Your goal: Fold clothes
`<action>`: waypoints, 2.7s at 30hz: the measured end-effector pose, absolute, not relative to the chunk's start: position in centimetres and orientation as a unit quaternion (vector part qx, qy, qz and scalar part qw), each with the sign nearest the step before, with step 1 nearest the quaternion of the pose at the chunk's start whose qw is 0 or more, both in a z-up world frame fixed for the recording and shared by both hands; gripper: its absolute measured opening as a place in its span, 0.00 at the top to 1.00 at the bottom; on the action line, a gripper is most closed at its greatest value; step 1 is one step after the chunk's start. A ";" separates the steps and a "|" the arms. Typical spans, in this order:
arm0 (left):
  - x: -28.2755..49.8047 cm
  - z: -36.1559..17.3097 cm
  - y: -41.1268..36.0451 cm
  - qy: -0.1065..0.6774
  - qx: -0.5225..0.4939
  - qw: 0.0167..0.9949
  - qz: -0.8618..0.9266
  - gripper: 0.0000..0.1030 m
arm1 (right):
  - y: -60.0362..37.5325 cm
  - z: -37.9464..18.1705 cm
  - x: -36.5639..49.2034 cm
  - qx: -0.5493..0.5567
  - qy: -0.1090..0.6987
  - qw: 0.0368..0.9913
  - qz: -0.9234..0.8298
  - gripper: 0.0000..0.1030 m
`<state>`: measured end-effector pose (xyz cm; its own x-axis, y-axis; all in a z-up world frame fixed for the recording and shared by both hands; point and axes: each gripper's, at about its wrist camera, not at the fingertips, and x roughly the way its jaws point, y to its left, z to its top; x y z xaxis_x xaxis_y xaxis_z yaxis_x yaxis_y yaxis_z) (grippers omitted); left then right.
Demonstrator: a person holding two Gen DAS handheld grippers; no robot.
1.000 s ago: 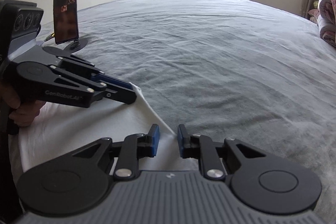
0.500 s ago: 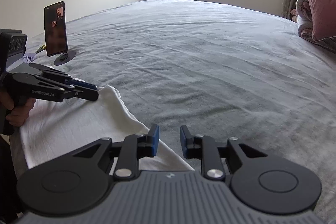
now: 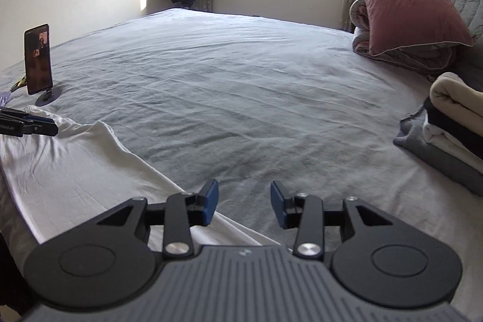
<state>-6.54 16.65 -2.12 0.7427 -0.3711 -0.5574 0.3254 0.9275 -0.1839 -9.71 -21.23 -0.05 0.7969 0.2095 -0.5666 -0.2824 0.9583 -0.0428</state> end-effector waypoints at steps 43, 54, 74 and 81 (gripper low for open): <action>-7.4 -4.3 -5.6 0.304 0.141 0.864 -0.375 0.34 | -37.0 -4.9 -14.7 0.013 0.353 0.935 -0.031 0.84; -7.7 -4.7 -5.6 0.294 0.136 0.871 -0.369 0.33 | -37.5 -4.6 -15.1 0.006 0.331 0.941 -0.071 0.97; -5.4 -2.9 -10.4 0.309 0.119 0.838 -0.434 0.39 | -41.4 -3.1 -16.8 0.171 0.319 0.932 -0.025 0.69; -4.6 -4.4 -12.0 0.318 0.117 0.827 -0.448 0.60 | -40.4 -4.6 -15.2 0.131 0.329 0.935 -0.004 0.68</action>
<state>-4.56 -11.96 -4.36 0.3962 -0.6666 -0.6314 0.8154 0.5716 -0.0918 -15.17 -40.39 -4.62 0.7835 0.0784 -0.6164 0.0942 0.9656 0.2424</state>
